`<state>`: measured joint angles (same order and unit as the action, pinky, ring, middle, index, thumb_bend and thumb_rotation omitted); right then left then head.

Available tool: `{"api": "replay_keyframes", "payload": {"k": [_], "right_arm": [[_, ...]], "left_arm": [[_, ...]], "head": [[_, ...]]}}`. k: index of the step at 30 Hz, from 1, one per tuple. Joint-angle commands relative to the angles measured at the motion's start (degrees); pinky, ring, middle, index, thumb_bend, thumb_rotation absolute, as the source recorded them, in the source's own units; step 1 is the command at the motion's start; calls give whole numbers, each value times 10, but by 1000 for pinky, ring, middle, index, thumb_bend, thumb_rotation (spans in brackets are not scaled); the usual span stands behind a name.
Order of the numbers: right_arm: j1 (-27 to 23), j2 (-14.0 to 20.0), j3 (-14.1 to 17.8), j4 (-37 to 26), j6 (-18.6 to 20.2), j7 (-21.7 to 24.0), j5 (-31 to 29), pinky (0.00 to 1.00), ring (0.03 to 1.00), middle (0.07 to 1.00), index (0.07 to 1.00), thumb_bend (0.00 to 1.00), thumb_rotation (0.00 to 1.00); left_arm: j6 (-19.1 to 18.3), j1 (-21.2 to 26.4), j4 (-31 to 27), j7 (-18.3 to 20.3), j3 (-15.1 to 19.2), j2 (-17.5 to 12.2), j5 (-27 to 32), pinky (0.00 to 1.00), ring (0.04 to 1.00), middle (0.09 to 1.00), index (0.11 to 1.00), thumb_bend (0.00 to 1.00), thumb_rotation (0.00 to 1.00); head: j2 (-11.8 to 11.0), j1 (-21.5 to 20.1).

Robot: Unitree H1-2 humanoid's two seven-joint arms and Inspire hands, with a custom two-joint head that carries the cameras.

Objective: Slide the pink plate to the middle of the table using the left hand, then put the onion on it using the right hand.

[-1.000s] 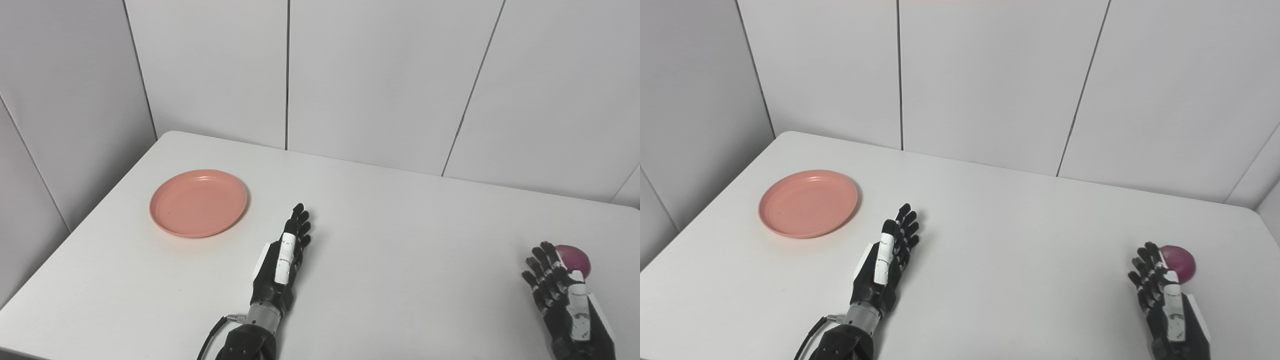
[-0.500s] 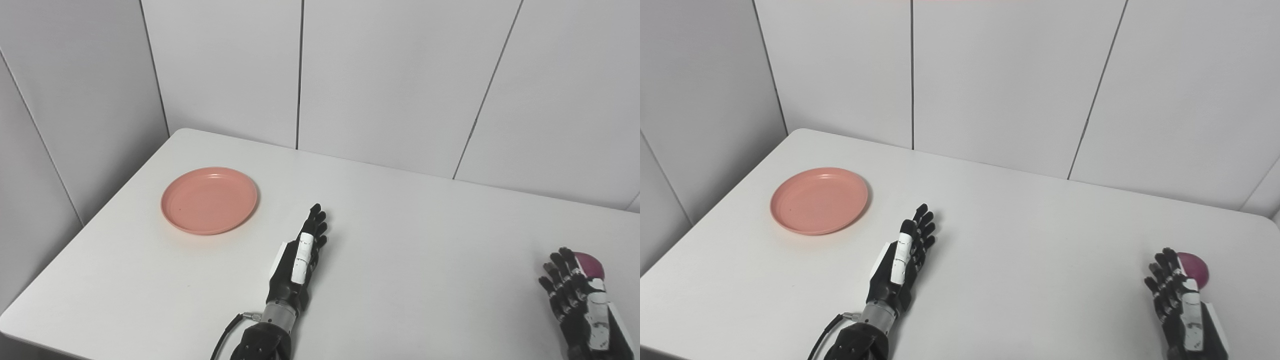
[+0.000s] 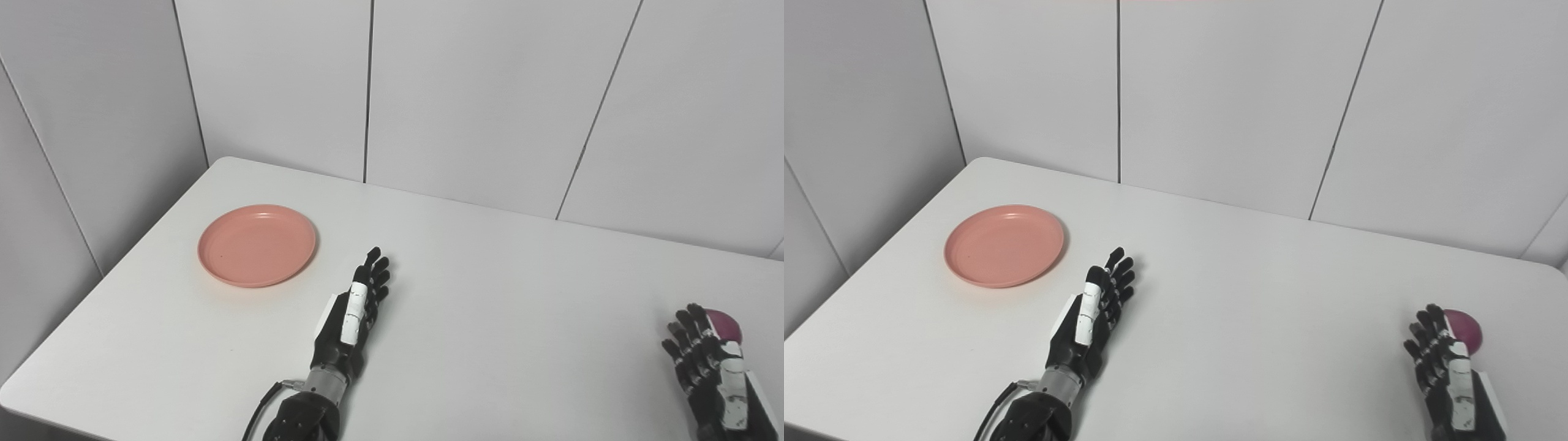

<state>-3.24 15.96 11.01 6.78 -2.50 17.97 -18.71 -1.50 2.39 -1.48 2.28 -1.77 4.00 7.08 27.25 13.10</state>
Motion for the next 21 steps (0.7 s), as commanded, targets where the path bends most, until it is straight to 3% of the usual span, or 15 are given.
{"api": "replay_keyframes", "payload": {"k": [1,13,21], "right_arm": [[17,-16,-6,5,-12,-3,-2,1000,1000,1000,1000,868,1000],[16,-22,-9,3,-14,-3,6,1000,1000,1000,1000,875,1000],[16,-24,-11,-3,-12,-8,12,1000,1000,1000,1000,870,1000]], "left_arm": [[13,42,-21,11,2,-8,2,972,940,940,928,958,1000],[-19,161,-36,16,55,-74,40,916,881,872,838,1000,1000],[-24,216,-31,22,91,-118,61,868,858,863,842,1000,1000]], "head": [[1,0],[0,-1],[2,0]]}}
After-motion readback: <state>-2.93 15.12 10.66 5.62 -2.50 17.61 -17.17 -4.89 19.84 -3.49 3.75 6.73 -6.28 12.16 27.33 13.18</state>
